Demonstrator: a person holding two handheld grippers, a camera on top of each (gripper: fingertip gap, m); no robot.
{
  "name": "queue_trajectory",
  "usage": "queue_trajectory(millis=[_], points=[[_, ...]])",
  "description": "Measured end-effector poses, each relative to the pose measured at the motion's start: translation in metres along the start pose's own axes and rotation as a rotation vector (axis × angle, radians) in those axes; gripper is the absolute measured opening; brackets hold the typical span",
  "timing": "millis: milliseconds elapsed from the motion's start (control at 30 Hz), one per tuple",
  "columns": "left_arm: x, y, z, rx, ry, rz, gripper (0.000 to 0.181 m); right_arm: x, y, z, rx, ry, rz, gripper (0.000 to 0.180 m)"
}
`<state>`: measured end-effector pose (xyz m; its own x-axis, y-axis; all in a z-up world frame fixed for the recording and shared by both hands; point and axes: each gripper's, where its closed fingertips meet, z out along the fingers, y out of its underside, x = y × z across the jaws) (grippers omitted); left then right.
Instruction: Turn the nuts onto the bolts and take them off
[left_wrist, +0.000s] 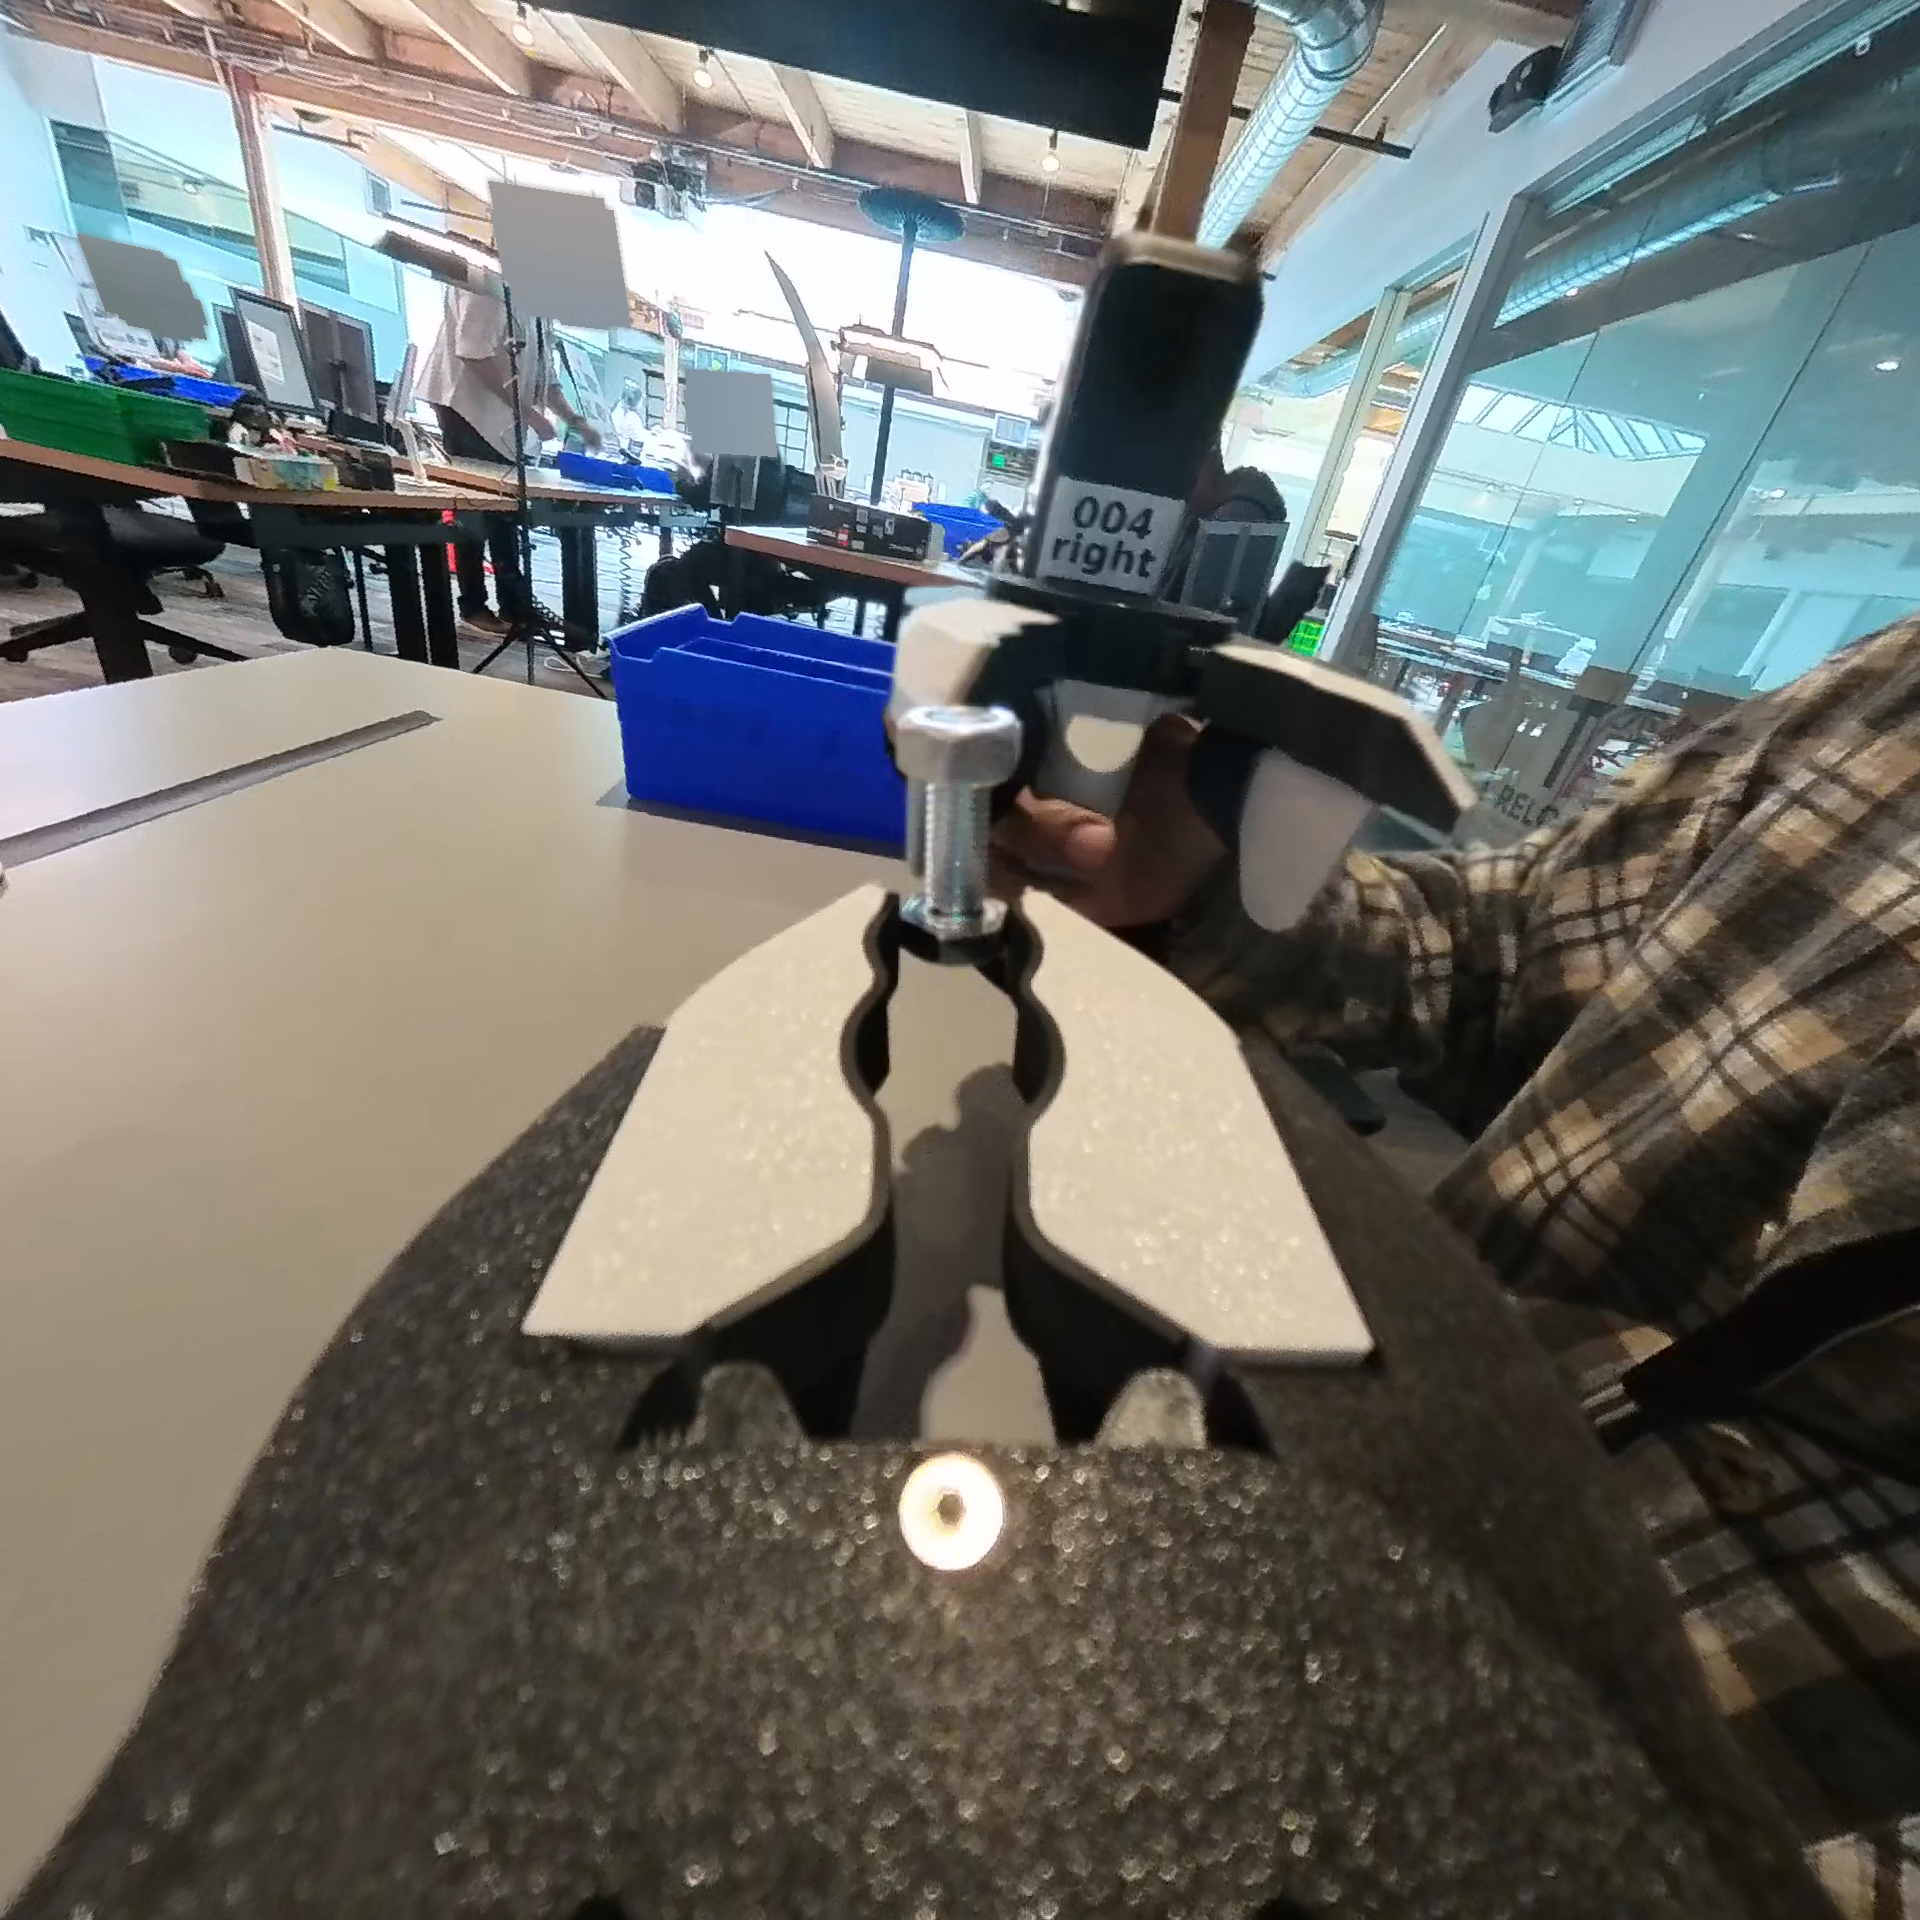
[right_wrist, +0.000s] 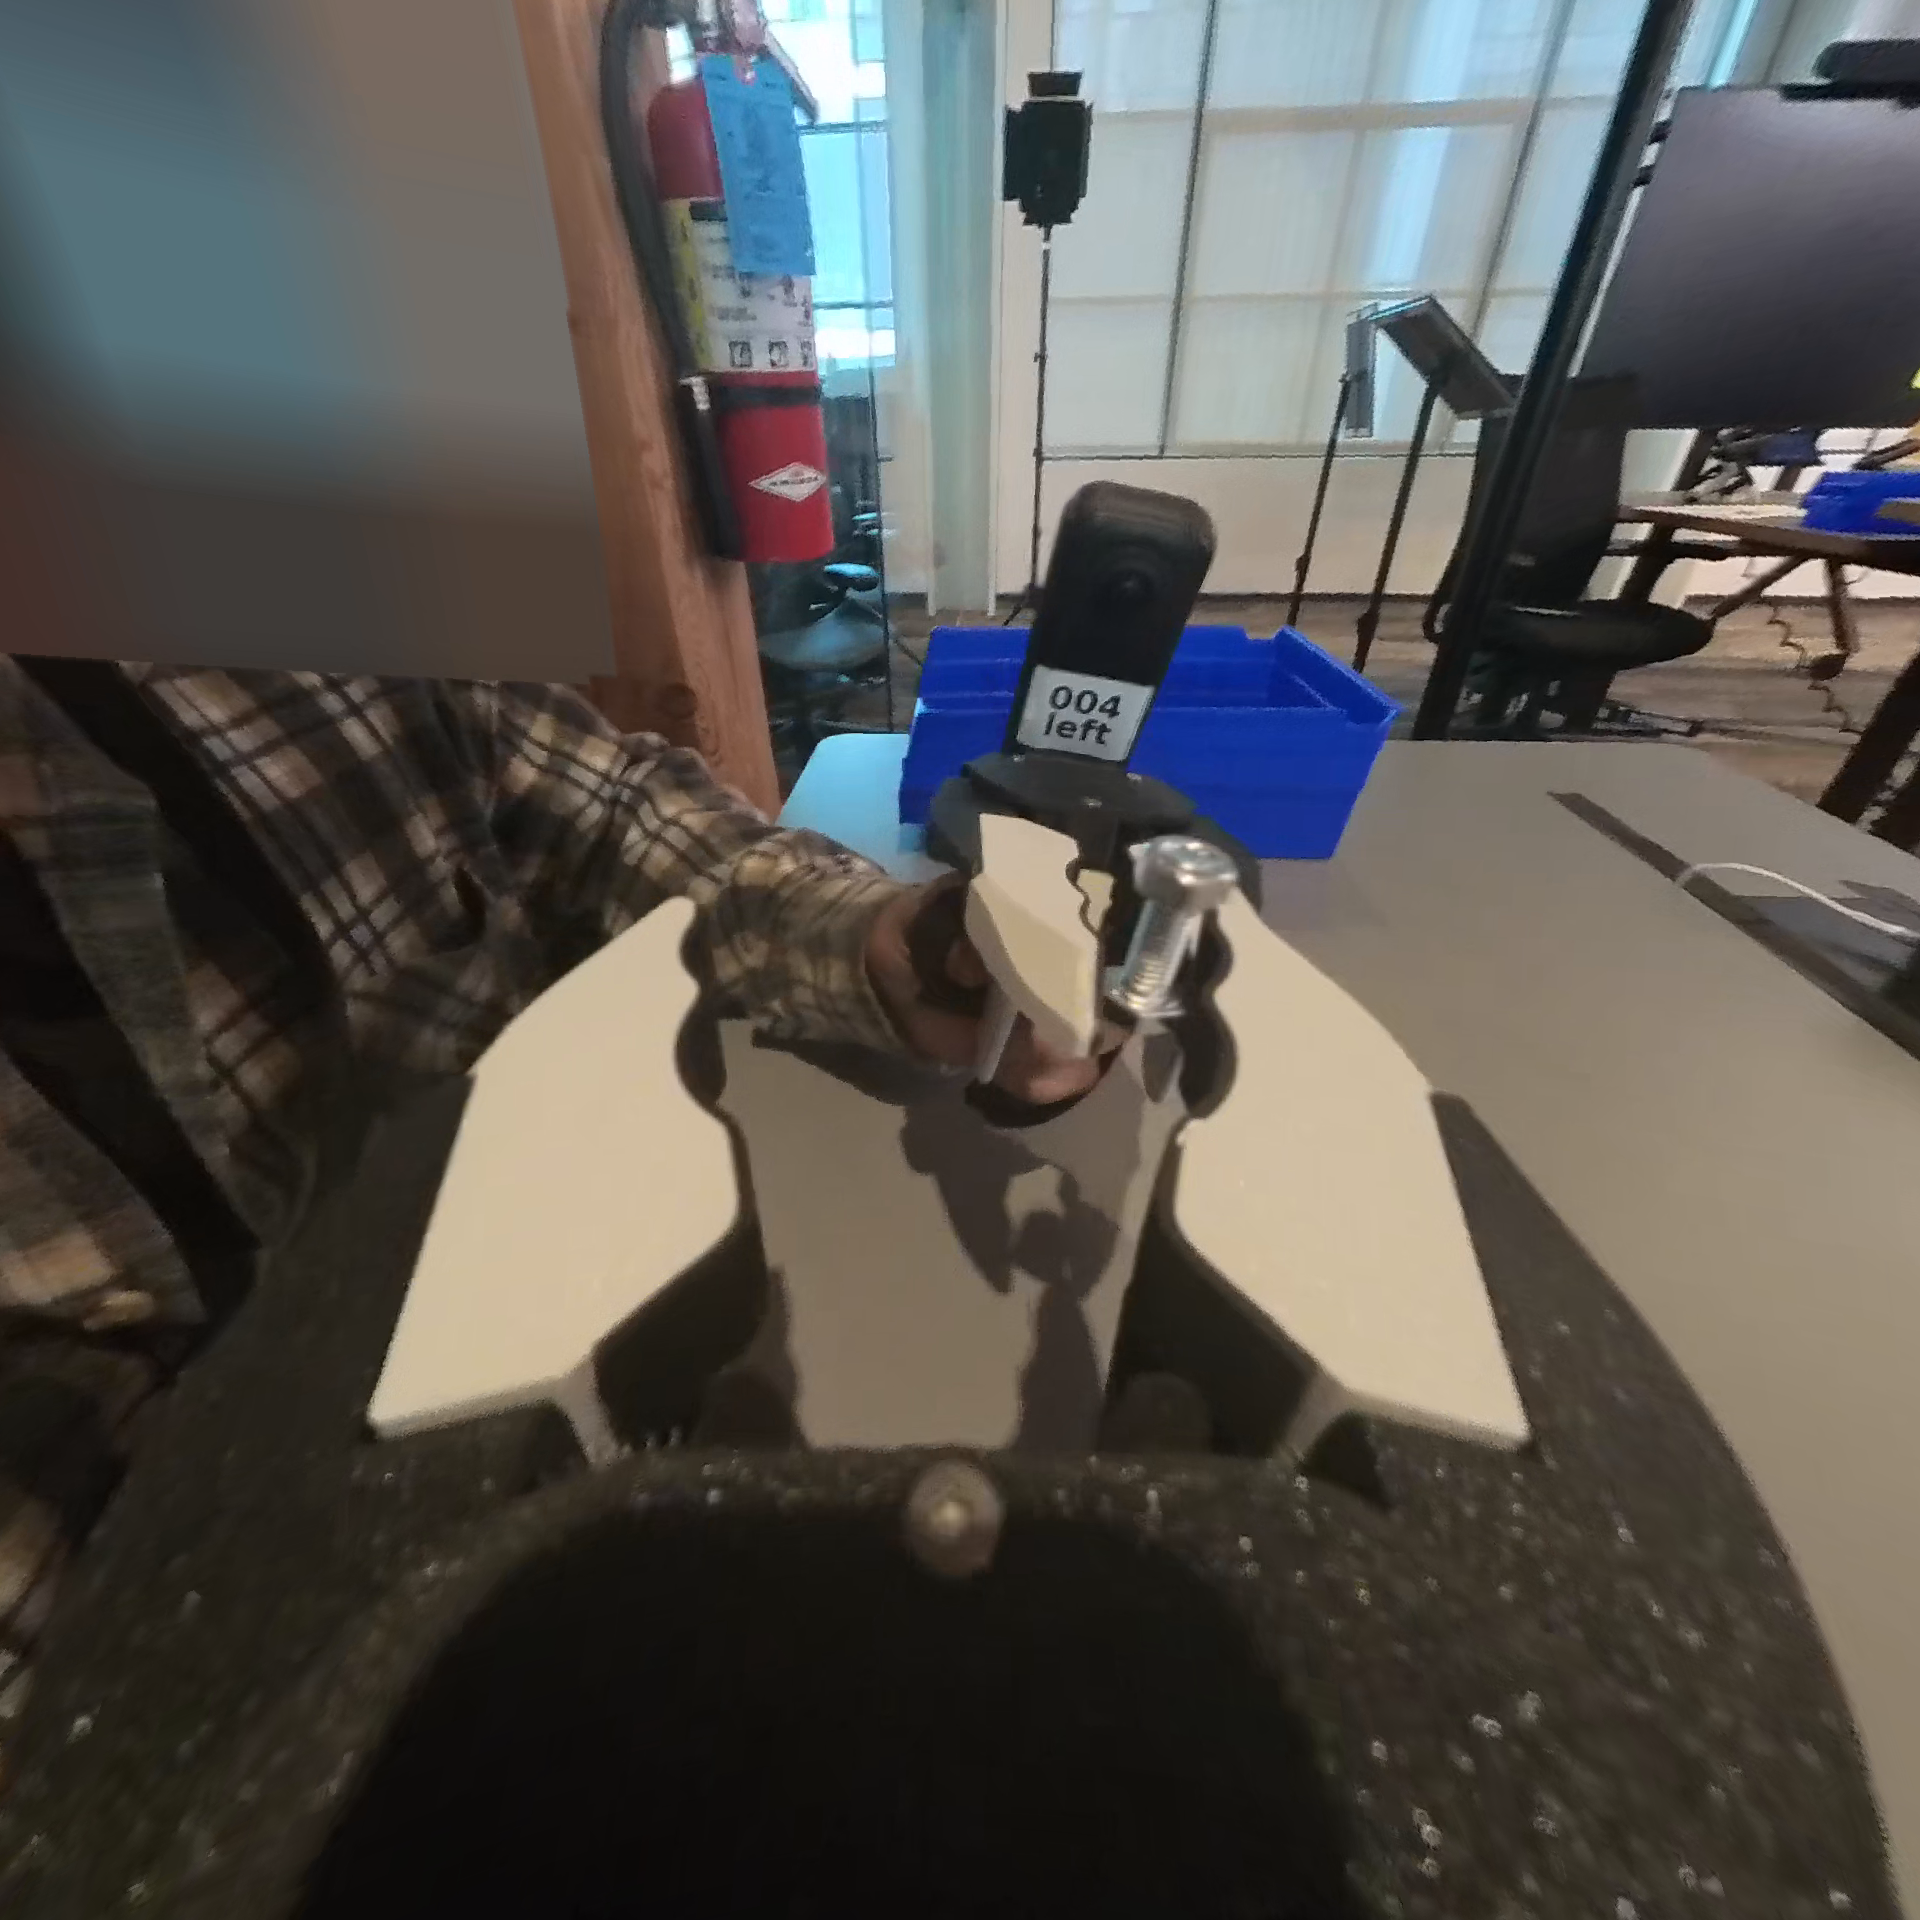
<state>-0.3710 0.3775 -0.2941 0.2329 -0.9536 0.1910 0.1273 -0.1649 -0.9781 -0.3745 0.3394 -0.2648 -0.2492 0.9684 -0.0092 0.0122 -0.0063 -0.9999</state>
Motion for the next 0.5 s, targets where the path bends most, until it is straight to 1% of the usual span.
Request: queue_trajectory(millis=[100, 233, 300, 333, 367, 433, 500], points=[[0.004, 0.003, 0.003, -0.005, 0.018, -0.006, 0.019, 0.01, -0.009, 0.003, 0.029, 0.016, 0.005, 0.09], [0.004, 0.001, 0.003, 0.0, 0.006, 0.009, 0.018, 0.005, -0.006, 0.018, 0.019, -0.057, 0.041, 0.092], [0.001, -0.002, 0.0, 0.006, -0.014, 0.014, 0.018, 0.0, -0.001, 0.015, 0.008, -0.035, 0.038, 0.1], [-0.001, -0.002, -0.001, 0.006, -0.019, 0.014, 0.018, -0.002, -0.001, 0.01, 0.011, -0.018, 0.025, 0.098], [-0.002, -0.003, -0.002, 0.007, -0.021, 0.012, 0.018, -0.004, -0.001, 0.005, 0.018, -0.009, 0.016, 0.09], [-0.001, -0.003, -0.002, 0.007, -0.012, 0.007, 0.019, 0.001, -0.006, -0.001, 0.044, 0.034, 0.021, 0.092], [0.002, -0.001, 0.0, 0.003, 0.002, 0.005, 0.019, 0.008, -0.012, 0.002, 0.061, 0.037, 0.018, 0.093]])
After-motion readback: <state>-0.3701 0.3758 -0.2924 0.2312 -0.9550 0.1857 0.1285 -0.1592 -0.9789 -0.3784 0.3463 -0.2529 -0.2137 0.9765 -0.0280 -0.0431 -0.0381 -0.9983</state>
